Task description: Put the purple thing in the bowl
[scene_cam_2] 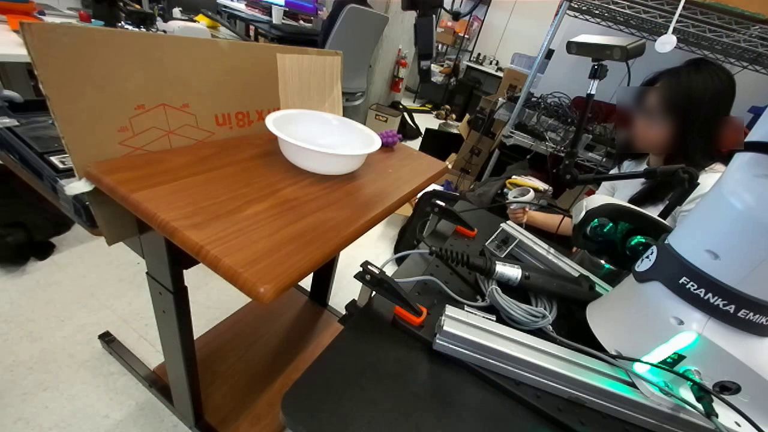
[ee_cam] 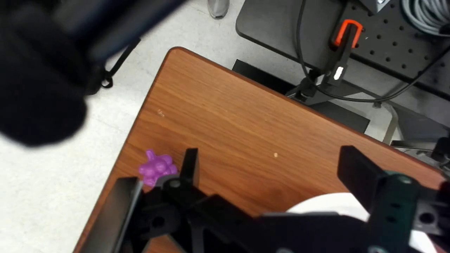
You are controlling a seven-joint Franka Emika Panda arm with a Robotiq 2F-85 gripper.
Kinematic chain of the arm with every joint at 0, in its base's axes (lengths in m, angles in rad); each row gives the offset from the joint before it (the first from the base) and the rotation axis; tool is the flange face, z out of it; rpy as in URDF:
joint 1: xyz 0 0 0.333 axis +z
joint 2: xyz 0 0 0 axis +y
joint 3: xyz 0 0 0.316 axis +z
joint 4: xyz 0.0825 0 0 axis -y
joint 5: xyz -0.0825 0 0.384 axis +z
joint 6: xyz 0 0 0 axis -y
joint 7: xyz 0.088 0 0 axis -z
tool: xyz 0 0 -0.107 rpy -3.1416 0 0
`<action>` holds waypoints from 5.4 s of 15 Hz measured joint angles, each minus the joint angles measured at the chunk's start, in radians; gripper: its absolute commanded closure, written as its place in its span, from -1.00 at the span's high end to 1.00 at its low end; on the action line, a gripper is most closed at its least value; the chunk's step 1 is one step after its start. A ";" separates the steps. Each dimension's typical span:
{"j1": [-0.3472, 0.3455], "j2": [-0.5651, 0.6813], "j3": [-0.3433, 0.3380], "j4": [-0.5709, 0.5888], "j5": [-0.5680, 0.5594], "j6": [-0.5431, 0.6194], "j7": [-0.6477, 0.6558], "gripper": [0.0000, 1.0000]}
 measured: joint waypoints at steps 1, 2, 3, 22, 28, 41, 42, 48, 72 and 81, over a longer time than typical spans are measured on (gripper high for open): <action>-0.020 0.036 -0.002 0.032 0.007 -0.002 0.007 1.00; -0.040 0.072 -0.004 0.066 0.021 -0.004 0.021 1.00; -0.060 0.109 -0.005 0.101 0.039 -0.006 0.037 1.00; -0.141 0.506 0.053 0.508 0.247 0.052 0.322 1.00; -0.140 0.567 0.058 0.497 0.293 0.249 0.484 1.00; -0.145 0.566 0.047 0.473 0.078 0.033 0.213 0.47; -0.145 0.567 0.047 0.473 0.072 0.013 0.196 0.31; -0.145 0.600 0.047 0.498 0.068 -0.096 0.160 -0.64; -0.112 0.142 0.099 0.081 0.068 0.174 0.091 -0.95; 0.112 0.051 0.196 -0.032 0.066 0.177 0.215 -0.95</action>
